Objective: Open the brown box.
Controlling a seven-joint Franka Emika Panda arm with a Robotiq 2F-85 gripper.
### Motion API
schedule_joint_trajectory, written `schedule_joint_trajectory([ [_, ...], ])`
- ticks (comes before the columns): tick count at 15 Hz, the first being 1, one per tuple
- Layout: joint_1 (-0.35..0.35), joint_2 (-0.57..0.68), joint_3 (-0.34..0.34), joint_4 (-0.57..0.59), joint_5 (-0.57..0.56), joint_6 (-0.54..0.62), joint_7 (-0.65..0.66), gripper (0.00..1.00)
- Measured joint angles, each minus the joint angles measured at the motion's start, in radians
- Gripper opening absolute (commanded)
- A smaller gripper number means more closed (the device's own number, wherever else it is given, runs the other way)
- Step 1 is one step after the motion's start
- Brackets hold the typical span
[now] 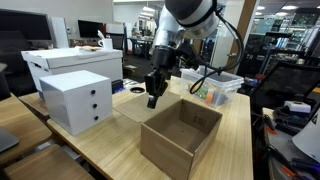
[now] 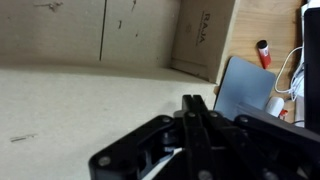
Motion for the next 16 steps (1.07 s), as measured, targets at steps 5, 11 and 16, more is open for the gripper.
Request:
schedule_joint_trajectory([
  [5,-0.003,-0.058,0.014,0.05,-0.11,-0.09,0.031,0.65],
  [11,-0.031,-0.143,0.011,0.131,-0.279,-0.317,0.085,0.98],
  [16,-0.032,-0.186,-0.003,0.199,-0.513,-0.481,0.31,1.0],
])
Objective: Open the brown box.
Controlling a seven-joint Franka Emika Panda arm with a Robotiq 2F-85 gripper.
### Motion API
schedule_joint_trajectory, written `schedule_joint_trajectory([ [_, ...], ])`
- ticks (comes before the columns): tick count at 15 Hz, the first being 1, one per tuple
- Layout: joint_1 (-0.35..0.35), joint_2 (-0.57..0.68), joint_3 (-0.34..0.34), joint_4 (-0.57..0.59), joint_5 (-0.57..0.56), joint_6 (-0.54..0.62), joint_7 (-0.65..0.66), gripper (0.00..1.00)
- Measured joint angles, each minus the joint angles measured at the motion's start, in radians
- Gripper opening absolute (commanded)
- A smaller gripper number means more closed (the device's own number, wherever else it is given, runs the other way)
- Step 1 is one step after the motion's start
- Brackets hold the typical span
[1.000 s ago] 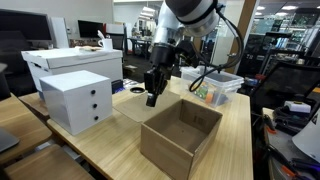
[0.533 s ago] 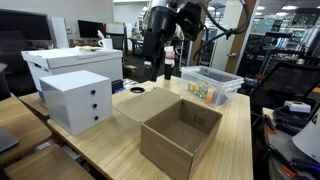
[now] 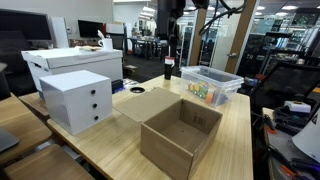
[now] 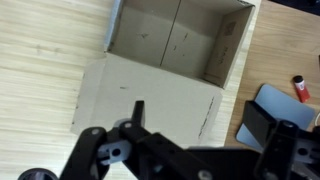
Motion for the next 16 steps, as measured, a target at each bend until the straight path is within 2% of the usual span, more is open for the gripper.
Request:
schedule_joint_trajectory([
  [5,-0.007,-0.058,-0.011,0.018,-0.029,-0.044,0.077,1.0],
  [16,-0.09,-0.218,-0.08,-0.043,-0.029,-0.045,0.071,1.0],
])
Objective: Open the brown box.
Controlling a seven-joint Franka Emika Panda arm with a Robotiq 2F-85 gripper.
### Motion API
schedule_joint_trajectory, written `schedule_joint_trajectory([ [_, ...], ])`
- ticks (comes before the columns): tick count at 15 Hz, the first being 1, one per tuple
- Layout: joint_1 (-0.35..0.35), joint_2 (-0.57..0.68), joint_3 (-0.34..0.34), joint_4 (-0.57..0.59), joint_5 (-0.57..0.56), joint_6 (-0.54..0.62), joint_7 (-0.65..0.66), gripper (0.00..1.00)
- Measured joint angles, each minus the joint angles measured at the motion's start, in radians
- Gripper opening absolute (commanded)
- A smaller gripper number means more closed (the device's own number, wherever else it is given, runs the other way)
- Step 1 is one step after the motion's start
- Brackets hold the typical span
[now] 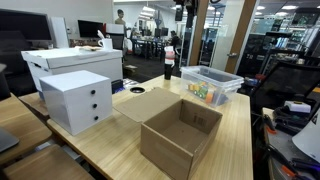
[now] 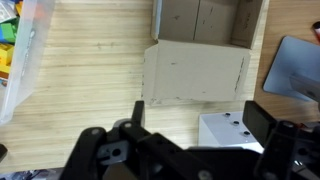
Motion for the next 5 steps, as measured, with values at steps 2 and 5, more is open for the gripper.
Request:
schedule_joint_trajectory([
  [2,-0.013,-0.027,-0.009,-0.027,-0.002,-0.011,-0.001,1.0],
  [5,-0.019,-0.044,-0.011,-0.047,-0.002,-0.011,-0.001,1.0],
])
